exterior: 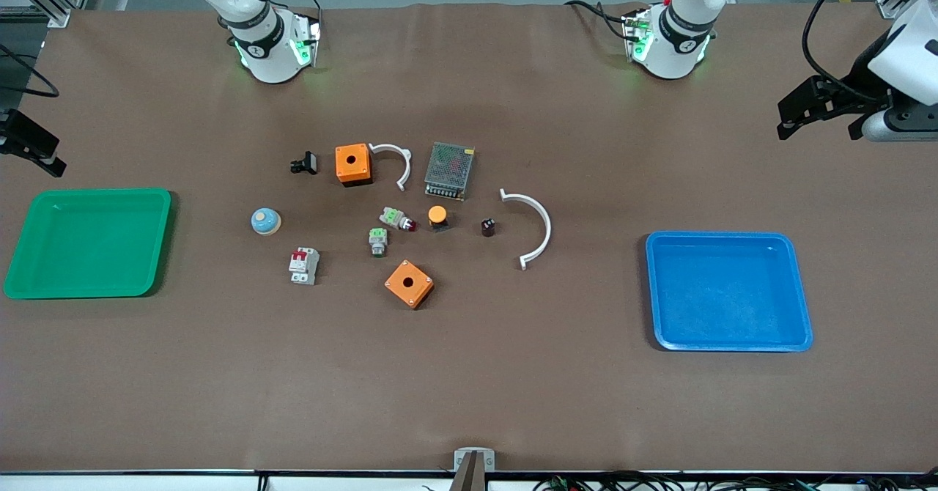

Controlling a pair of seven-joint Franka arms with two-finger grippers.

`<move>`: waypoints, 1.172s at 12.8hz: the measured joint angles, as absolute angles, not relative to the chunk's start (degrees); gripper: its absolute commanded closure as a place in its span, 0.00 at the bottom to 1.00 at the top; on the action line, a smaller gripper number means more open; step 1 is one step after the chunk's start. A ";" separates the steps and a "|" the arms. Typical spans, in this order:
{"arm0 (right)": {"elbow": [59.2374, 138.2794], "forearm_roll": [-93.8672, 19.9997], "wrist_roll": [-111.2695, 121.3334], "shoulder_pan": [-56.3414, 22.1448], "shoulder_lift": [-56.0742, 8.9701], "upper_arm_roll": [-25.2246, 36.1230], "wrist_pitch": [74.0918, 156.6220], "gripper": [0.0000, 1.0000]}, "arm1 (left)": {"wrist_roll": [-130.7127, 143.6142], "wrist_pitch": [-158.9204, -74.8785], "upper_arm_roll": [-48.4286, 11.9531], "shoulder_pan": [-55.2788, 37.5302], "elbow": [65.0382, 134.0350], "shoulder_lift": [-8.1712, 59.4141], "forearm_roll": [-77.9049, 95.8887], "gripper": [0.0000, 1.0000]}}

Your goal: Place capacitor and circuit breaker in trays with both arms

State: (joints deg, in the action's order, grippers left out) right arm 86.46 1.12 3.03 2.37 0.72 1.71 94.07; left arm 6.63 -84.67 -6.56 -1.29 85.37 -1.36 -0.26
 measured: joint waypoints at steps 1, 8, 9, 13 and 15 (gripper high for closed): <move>86.46 1.12 3.03 2.37 0.72 1.71 94.07 0.00 | 6.63 -84.67 -6.57 -1.30 85.13 -1.36 -0.26 0.00; 86.45 1.12 3.03 2.27 0.36 1.56 94.04 0.00 | 6.73 -86.52 -7.44 -2.27 83.57 6.53 -0.26 0.00; 86.46 1.12 3.03 2.03 -0.19 1.34 94.02 0.00 | 6.75 -89.17 -8.00 -2.76 83.43 8.82 -0.26 0.00; 86.46 1.11 2.98 -1.35 -3.67 0.98 94.03 0.00 | 11.53 -101.35 -9.77 -7.67 84.74 17.40 -0.22 0.00; 86.49 1.11 2.98 -3.46 -6.00 0.87 94.07 0.00 | 20.58 -106.24 -10.10 -11.97 85.23 21.54 -0.20 0.00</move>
